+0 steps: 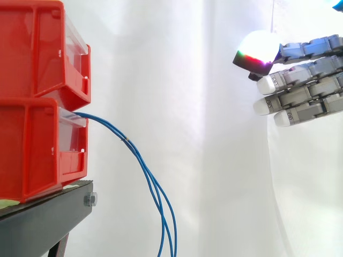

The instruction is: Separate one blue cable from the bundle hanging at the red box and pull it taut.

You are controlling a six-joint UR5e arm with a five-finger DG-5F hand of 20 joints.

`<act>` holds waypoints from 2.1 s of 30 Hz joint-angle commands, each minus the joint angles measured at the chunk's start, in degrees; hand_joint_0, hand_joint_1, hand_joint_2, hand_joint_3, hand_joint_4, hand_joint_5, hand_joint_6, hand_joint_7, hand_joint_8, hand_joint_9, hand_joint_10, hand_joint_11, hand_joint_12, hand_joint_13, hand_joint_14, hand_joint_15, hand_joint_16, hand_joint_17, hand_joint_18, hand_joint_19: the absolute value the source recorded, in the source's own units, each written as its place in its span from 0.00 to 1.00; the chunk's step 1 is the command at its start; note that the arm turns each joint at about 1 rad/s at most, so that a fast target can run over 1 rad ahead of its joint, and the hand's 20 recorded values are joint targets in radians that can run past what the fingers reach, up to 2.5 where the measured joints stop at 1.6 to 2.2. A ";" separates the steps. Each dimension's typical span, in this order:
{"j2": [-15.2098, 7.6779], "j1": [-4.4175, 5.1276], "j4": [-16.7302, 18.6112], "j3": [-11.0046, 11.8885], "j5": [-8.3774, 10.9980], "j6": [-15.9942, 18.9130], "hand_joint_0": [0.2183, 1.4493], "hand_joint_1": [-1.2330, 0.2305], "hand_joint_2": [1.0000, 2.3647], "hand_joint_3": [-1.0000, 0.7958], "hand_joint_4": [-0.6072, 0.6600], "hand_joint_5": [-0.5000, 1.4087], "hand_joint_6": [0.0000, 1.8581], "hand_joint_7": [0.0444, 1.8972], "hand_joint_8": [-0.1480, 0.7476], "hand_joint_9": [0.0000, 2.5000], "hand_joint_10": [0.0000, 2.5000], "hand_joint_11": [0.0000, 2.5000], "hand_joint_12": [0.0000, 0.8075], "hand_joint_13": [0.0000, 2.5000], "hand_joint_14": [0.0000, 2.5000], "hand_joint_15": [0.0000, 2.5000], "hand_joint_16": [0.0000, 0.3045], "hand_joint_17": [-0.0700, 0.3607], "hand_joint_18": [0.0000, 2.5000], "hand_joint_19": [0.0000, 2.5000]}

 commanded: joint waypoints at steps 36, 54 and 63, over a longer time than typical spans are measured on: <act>-8.87 3.69 7.12 3.28 2.02 -7.03 0.22 0.43 0.00 0.28 0.59 0.14 0.27 0.29 0.26 0.00 0.00 0.00 0.39 0.03 0.00 0.00 0.16 0.41 0.00 0.03; -15.11 6.33 6.24 8.37 10.90 -8.79 0.23 0.43 0.00 0.28 0.61 0.14 0.27 0.30 0.30 0.00 0.00 0.00 0.39 0.06 0.00 0.00 0.15 0.41 0.02 0.04; -18.53 6.50 10.46 9.16 14.06 -8.00 0.23 0.43 0.00 0.29 0.62 0.15 0.27 0.30 0.31 0.01 0.00 0.00 0.39 0.08 0.00 0.00 0.15 0.41 0.03 0.06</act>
